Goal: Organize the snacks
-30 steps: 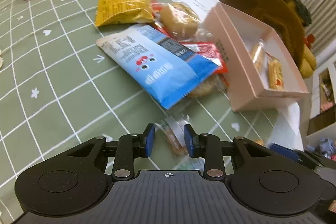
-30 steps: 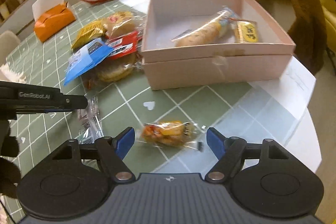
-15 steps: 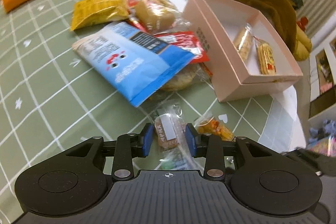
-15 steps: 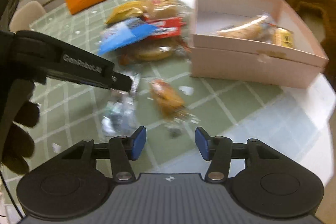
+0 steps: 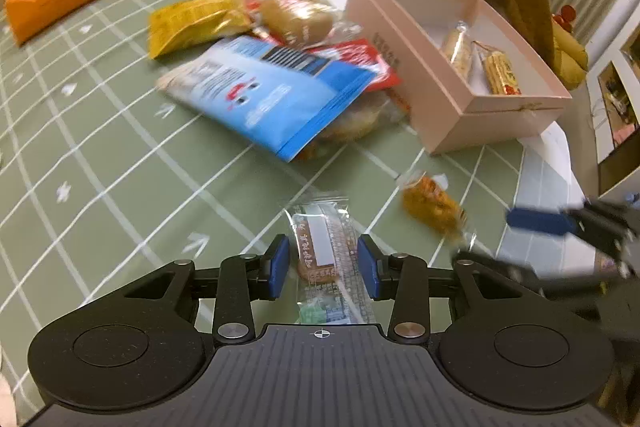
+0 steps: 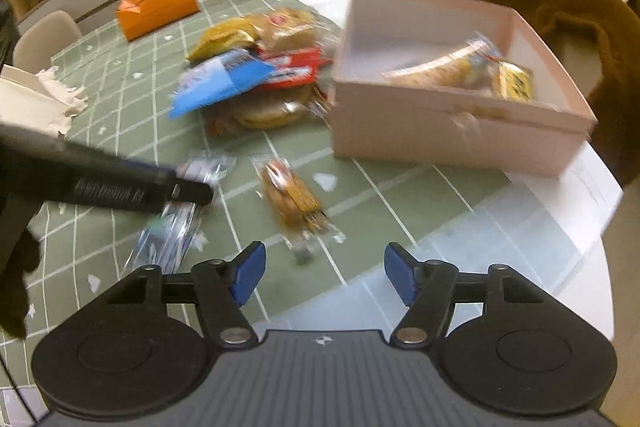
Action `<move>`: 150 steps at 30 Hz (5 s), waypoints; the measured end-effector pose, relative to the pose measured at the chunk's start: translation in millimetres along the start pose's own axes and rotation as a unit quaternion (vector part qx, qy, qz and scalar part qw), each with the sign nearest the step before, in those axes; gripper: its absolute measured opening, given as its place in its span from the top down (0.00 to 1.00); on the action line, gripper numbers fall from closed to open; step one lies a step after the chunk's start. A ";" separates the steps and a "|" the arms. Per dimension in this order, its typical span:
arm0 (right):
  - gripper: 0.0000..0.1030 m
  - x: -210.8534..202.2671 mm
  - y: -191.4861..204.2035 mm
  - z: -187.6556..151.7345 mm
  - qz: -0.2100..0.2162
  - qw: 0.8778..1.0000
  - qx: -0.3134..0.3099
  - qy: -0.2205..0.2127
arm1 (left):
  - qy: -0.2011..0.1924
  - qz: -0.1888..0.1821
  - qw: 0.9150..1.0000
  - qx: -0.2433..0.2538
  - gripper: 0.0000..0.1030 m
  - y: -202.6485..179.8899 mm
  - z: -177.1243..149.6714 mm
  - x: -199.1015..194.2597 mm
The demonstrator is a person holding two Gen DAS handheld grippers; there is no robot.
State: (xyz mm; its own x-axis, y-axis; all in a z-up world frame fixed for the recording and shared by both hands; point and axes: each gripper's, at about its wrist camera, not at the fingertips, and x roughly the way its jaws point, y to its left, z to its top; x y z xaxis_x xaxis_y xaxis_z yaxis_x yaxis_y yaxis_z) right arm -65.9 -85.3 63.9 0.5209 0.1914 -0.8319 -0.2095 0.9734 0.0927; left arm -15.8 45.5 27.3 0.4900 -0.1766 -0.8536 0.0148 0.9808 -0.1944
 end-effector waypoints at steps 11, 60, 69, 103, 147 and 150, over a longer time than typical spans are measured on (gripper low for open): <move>0.73 15.2 -1.5 17.6 0.029 0.999 0.029 0.016 | -0.003 0.000 1.000 -0.003 0.58 -0.1 -0.8 0.0; 0.79 -40.7 -94.3 -45.8 0.031 0.984 0.161 0.069 | 0.027 -0.084 0.996 -0.033 0.63 -49.5 -9.4 12.3; 0.45 -47.0 -61.3 -39.1 0.045 0.989 0.130 0.053 | 0.022 -0.081 0.996 -0.026 0.63 -50.2 -16.4 5.4; 0.80 -151.6 -108.7 160.0 0.026 0.981 0.109 -0.158 | -0.157 -0.176 0.972 0.020 0.62 -81.4 195.0 -74.8; 0.30 146.9 31.3 226.8 0.017 0.997 0.023 0.078 | -0.148 0.002 0.981 -0.127 0.61 154.2 187.9 37.6; 0.32 143.7 30.6 217.2 0.015 0.997 0.000 0.076 | -0.117 0.013 0.988 -0.101 0.61 158.0 194.5 67.2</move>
State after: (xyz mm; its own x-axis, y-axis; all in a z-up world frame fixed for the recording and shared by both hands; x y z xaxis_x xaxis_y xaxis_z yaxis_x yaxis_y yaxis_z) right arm 182.3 -0.6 66.1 0.3831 0.1997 -0.9018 -0.2225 0.9675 0.1198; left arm 189.0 204.7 33.3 0.6766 -0.1034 -0.7290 -0.1636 0.9442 -0.2858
